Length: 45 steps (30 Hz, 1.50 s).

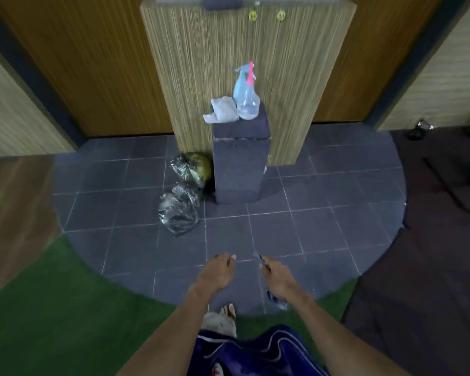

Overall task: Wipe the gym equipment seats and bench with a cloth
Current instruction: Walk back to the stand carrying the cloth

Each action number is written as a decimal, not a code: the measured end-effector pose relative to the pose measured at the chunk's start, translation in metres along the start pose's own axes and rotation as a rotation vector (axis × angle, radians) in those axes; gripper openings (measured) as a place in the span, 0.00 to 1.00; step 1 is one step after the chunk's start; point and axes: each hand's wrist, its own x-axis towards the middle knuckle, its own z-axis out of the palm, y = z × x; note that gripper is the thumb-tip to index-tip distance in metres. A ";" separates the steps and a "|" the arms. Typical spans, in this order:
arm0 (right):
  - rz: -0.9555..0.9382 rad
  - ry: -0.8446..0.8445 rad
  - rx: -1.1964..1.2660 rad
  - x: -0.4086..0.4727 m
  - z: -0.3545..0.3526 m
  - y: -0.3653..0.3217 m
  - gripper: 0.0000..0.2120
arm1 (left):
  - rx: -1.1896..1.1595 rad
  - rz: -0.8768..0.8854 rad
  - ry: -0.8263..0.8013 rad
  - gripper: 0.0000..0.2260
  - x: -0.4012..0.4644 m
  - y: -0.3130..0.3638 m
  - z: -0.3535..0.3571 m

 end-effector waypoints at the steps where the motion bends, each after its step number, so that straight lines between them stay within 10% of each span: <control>1: -0.010 0.001 -0.001 0.022 -0.017 -0.016 0.20 | -0.009 0.011 0.009 0.18 0.025 0.012 -0.021; 19: -0.376 -0.266 -0.462 0.508 -0.244 -0.173 0.22 | -0.135 -0.134 0.342 0.18 0.433 0.136 -0.247; 26: -0.923 -0.328 -0.908 0.653 -0.262 -0.160 0.41 | 0.091 -0.053 0.480 0.24 0.537 0.122 -0.256; 33: -1.296 -0.345 -1.101 0.700 -0.244 -0.117 0.25 | 0.335 0.100 0.468 0.27 0.580 0.081 -0.228; 45: -1.095 -0.195 -0.886 0.631 -0.275 -0.182 0.27 | 0.234 0.032 0.419 0.29 0.527 0.076 -0.248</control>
